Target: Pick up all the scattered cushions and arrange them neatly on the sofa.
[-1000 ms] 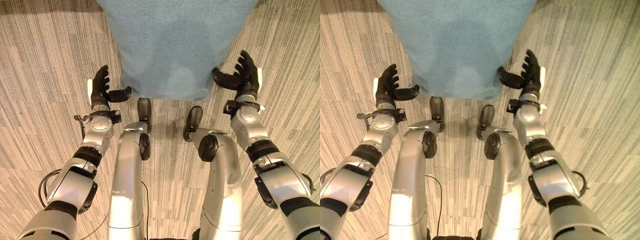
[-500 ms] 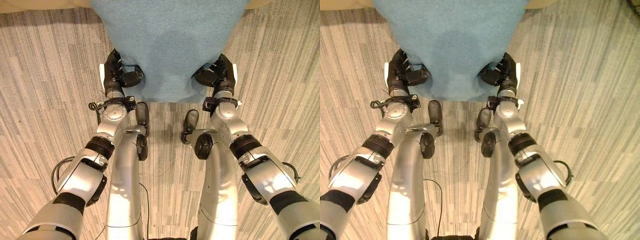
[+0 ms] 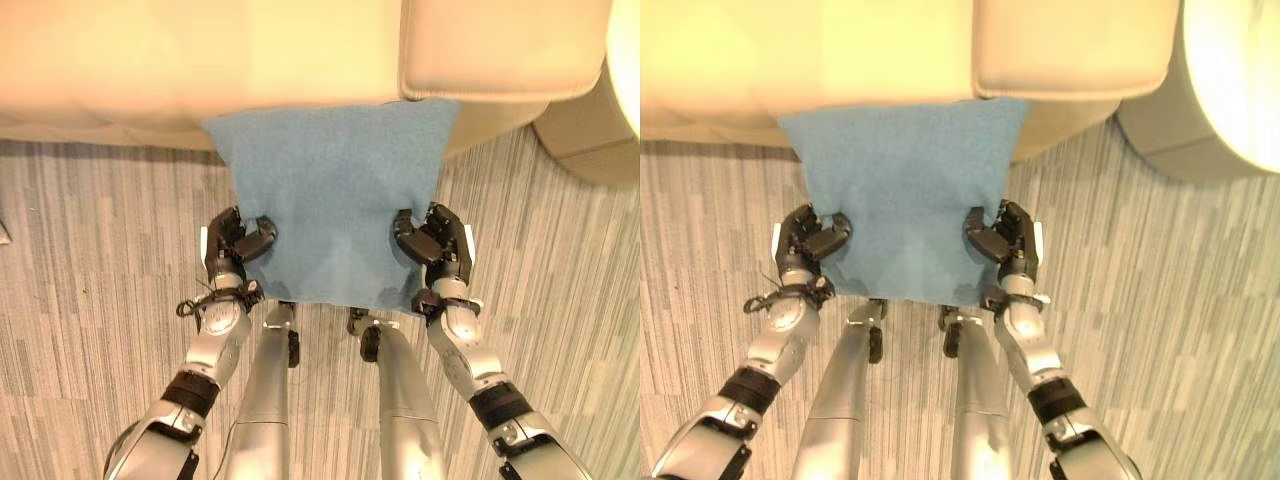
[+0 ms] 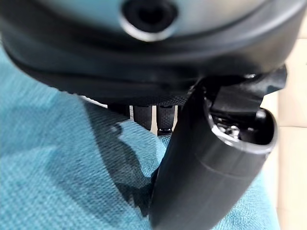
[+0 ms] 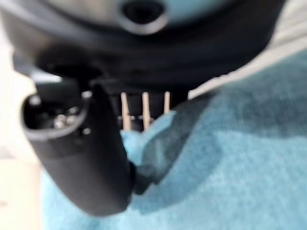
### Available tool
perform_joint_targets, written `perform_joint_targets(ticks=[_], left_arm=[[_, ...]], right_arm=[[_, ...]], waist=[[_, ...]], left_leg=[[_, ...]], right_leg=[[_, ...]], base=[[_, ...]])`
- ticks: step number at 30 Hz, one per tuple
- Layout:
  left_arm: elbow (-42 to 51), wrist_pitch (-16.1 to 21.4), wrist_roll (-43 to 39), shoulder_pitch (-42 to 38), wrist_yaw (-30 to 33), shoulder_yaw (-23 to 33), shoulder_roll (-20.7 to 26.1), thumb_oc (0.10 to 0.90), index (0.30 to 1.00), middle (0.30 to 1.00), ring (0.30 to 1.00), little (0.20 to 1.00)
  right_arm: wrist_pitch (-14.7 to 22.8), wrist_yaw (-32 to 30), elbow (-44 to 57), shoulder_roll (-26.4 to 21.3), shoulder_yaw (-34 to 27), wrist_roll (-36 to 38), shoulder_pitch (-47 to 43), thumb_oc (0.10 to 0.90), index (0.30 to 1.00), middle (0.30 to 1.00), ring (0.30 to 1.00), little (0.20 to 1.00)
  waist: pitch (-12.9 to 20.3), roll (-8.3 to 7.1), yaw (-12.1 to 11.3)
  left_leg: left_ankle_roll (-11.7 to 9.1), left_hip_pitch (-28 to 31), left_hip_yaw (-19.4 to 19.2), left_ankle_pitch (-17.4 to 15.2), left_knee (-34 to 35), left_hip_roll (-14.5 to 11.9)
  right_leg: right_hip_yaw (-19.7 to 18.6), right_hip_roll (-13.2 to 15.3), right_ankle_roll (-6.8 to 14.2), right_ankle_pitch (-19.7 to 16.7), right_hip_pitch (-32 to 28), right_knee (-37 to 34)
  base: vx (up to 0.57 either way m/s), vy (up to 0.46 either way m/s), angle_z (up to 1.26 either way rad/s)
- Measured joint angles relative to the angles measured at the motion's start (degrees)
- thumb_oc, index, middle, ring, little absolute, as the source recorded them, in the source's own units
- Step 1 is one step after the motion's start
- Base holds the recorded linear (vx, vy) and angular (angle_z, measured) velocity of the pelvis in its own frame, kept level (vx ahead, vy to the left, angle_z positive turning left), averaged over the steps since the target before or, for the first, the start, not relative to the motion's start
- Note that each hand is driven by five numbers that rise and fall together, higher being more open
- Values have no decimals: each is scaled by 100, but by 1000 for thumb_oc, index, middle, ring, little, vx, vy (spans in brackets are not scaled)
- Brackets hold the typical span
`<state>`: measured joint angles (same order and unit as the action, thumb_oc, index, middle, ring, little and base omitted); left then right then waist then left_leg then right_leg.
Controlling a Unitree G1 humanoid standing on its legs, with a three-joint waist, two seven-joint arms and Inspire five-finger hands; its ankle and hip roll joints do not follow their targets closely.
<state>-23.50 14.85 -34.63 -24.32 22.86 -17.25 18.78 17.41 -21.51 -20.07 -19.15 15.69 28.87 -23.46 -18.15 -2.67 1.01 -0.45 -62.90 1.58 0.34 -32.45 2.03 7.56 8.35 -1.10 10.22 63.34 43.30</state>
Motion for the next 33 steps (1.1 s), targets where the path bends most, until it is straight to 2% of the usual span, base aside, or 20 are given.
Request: perform_joint_targets(ticks=[2,4,5,6,8,13,15,16,18,23,25,26,27,30,31,33], left_arm=[[96,36,38,299,-258,113,-119,400,300,300,300,300],[100,33,37,913,-441,187,-195,400,300,300,300,300],[110,34,40,1227,-504,165,-169,400,300,300,300,300],[138,37,37,1581,-631,175,-182,400,300,300,300,300],[149,-1,35,1818,-753,99,-191,400,300,300,300,300],[145,-23,40,2090,-920,211,-176,400,300,300,300,300],[144,-32,52,2282,-1115,147,-145,400,300,300,300,300],[154,-31,87,2409,-1202,148,-163,400,300,300,300,300],[157,-31,112,2626,-1360,148,-195,400,300,300,300,300],[152,-159,122,2688,-1378,88,-355,400,300,300,300,300],[149,-170,123,2682,-1381,4,-394,400,300,300,300,300],[145,-221,137,2688,-1382,-5,-384,400,300,300,300,300],[132,-226,149,2732,-1382,14,-378,400,300,300,300,300],[132,-244,168,2761,-1388,46,-351,400,300,300,300,300],[134,-252,217,2827,-1390,87,-302,400,300,300,300,300],[133,-308,237,2833,-1391,131,-191,400,300,300,300,300]], right_arm=[[-5,149,146,70,-248,-76,314,400,300,300,300,300],[-19,318,183,250,-192,-146,829,400,300,300,300,300],[-18,360,267,192,-154,-174,1120,400,300,300,300,300],[-24,509,355,71,-88,-374,1462,400,300,300,300,300],[-109,645,358,-41,-57,-539,1724,400,300,300,300,300],[-204,812,348,-69,-221,-680,1833,400,300,300,300,300],[-248,950,348,-77,-335,-764,2127,400,300,300,300,300],[-248,1024,349,-88,-384,-781,2248,400,300,300,300,300],[-249,1152,350,-110,-473,-883,2425,400,300,300,300,300],[-368,1216,354,-121,-703,-1078,2514,400,300,300,300,300],[-422,1204,357,-131,-781,-1088,2523,400,300,300,300,300],[-442,1204,421,-167,-774,-1121,2533,400,300,300,300,300],[-485,1212,522,-179,-763,-1210,2515,400,300,300,300,300],[-522,1247,526,-156,-761,-1251,2514,400,300,300,300,300],[-609,1264,523,-77,-730,-1272,2531,400,300,300,300,300],[-645,1283,524,1,-674,-1322,2482,400,300,300,300,300]], waist=[[-39,10,-59],[-5,7,-40],[91,39,-64],[189,95,-133],[215,144,-167],[281,174,-241],[297,179,-224],[402,178,-220],[727,199,-244],[882,236,-301],[902,226,-306],[914,223,-327],[926,228,-318],[942,195,-292],[991,115,-314],[985,92,-329]], left_leg=[[-125,667,74,222,687,24],[-190,1567,203,296,1185,23],[-205,1899,256,304,1417,-13],[-208,2444,319,474,1819,-47],[-218,3028,436,607,2261,-83],[-258,3746,527,644,2554,-202],[-310,4466,701,680,2863,-247],[-317,4676,725,652,2979,-270],[-338,4794,750,597,3109,-302],[-329,4990,804,617,3122,-241],[-319,4973,515,602,3068,-211],[-38,4982,-355,369,2948,-354],[19,5094,-625,434,2926,-385],[99,5168,-574,437,2970,-258],[201,5299,-592,405,3056,-142],[235,5377,-592,386,3091,-83]], right_leg=[[84,-16,18,-74,-580,-453],[261,-11,44,-69,-1460,-792],[347,-46,32,-38,-1798,-960],[439,-103,8,-59,-2325,-1247],[593,-155,12,-65,-2902,-1589],[797,-321,7,-77,-3792,-2015],[993,-421,17,-100,-4676,-2526],[1041,-459,39,-83,-4928,-2697],[1125,-522,38,-87,-5124,-2893],[1539,-511,51,-133,-5696,-3276],[1764,-452,49,-138,-5895,-3381],[1889,-402,48,-137,-6045,-3431],[1857,-342,98,-124,-6114,-3411],[1849,-210,215,-163,-6151,-3325],[1800,-70,292,-149,-6164,-3188],[1688,62,312,-137,-6064,-2822]], base=[[17,-122,16],[61,-116,22],[80,-169,21],[28,-95,19],[57,-113,26],[131,-94,14],[152,-39,39],[143,-12,38],[126,12,22],[85,77,36],[123,211,64],[231,347,44],[190,295,34],[93,228,14],[42,229,1],[42,188,4]])
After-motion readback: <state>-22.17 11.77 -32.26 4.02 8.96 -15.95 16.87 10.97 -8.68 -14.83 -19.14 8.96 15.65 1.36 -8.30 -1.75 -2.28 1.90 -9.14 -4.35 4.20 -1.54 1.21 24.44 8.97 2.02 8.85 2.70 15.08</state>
